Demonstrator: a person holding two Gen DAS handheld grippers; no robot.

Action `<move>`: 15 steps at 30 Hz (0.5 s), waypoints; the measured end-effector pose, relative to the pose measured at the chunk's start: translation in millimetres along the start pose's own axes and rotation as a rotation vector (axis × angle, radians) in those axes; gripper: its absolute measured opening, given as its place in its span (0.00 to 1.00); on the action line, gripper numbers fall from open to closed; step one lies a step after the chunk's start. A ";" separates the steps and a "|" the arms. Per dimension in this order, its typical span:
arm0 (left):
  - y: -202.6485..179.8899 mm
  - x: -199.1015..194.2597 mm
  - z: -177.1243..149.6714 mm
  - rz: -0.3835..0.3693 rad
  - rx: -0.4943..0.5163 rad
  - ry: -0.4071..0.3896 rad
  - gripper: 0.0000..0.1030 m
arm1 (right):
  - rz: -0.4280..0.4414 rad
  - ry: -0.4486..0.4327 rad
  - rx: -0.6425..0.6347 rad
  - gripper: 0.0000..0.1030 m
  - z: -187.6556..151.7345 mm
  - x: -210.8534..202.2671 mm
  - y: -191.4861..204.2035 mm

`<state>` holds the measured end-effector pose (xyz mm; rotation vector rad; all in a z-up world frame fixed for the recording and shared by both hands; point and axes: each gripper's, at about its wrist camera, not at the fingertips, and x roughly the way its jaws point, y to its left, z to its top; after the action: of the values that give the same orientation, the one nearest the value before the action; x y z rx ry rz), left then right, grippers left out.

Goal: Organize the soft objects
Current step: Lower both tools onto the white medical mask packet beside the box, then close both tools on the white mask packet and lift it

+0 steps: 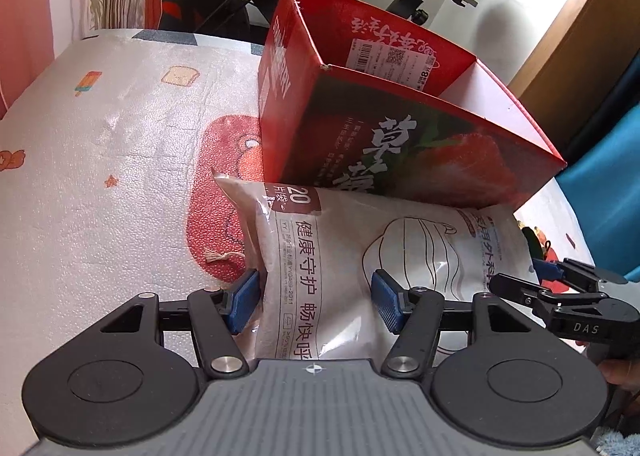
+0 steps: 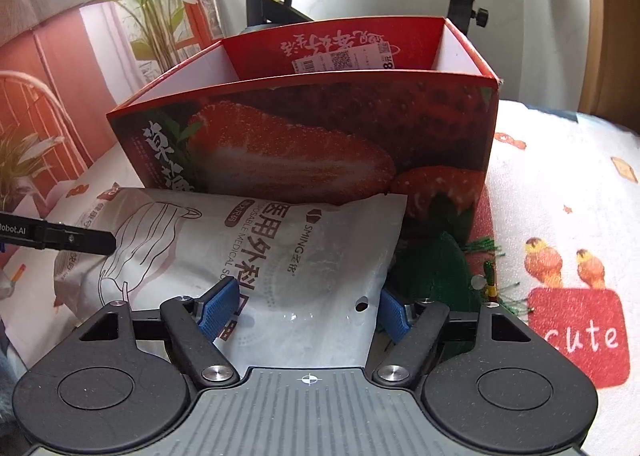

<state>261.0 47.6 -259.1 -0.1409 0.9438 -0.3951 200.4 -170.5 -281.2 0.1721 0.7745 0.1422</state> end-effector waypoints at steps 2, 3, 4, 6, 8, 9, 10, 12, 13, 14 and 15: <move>-0.9 1.0 1.0 0.002 0.010 0.007 0.62 | -0.012 -0.006 -0.045 0.68 0.3 -0.6 4.1; -1.3 1.2 2.1 0.003 0.019 0.010 0.62 | -0.018 -0.008 -0.067 0.68 0.8 -0.8 6.1; -0.3 -0.3 2.5 0.000 0.028 0.016 0.62 | -0.023 -0.008 -0.088 0.68 1.4 -1.0 8.3; -1.2 0.1 7.8 -0.008 0.058 0.039 0.63 | -0.024 -0.004 -0.120 0.66 2.9 -1.5 10.5; -0.6 -0.4 12.1 -0.026 0.103 0.072 0.63 | -0.017 0.002 -0.143 0.61 4.0 -1.8 12.0; -0.9 -0.7 14.2 -0.032 0.124 0.082 0.63 | -0.011 0.006 -0.151 0.57 4.9 -1.9 12.4; -1.1 -0.5 16.3 -0.037 0.139 0.091 0.63 | -0.001 0.012 -0.152 0.55 5.5 -2.2 12.6; 1.5 2.4 19.4 -0.049 0.136 0.112 0.63 | 0.017 0.025 -0.137 0.52 7.5 -1.5 11.2; 3.1 4.7 19.3 -0.053 0.121 0.122 0.63 | 0.029 0.032 -0.120 0.52 8.7 -1.0 8.6; 4.5 7.1 19.5 -0.056 0.109 0.131 0.63 | 0.046 0.043 -0.096 0.52 10.2 0.4 4.9; 5.2 9.4 19.8 -0.058 0.102 0.140 0.64 | 0.069 0.058 -0.067 0.51 12.1 1.7 0.6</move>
<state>283.3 47.7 -256.3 -0.0485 1.0569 -0.5105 210.2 -170.8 -273.8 0.1318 0.8206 0.2394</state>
